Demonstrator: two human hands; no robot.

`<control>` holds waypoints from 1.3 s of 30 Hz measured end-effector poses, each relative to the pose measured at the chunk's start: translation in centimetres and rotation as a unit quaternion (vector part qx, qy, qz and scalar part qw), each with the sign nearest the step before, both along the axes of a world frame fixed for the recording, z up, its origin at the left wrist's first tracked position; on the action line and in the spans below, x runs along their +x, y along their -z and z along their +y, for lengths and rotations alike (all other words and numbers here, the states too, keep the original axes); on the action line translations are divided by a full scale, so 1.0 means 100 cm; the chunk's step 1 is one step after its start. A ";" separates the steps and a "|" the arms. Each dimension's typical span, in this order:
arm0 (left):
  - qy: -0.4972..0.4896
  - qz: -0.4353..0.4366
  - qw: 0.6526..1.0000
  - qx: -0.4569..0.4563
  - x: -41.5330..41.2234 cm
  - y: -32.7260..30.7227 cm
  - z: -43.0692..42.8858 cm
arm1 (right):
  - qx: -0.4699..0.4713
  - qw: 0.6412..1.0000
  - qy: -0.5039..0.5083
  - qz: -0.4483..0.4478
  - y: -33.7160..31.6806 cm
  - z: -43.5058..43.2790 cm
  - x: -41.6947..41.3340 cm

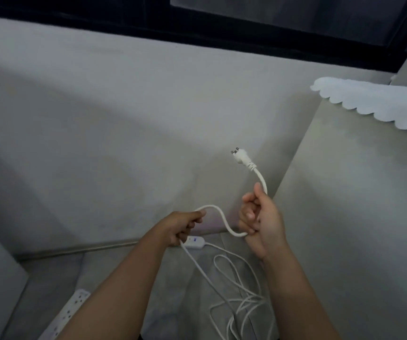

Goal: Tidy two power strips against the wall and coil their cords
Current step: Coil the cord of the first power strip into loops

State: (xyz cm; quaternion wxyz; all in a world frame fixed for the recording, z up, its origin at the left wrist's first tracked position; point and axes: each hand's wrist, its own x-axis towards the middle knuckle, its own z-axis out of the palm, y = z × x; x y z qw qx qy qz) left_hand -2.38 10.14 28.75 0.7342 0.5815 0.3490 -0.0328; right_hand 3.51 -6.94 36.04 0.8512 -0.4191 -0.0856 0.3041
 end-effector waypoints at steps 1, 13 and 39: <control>-0.011 0.008 1.000 -0.013 0.005 0.001 0.000 | -0.026 1.000 -0.008 -0.010 0.002 0.003 0.007; -0.203 -0.073 0.976 -0.003 0.035 -0.027 -0.020 | -0.440 0.867 -0.052 -0.229 0.047 0.049 0.028; -0.199 -0.262 0.902 0.280 0.028 -0.049 -0.044 | -0.171 0.983 0.023 0.069 0.028 0.010 0.059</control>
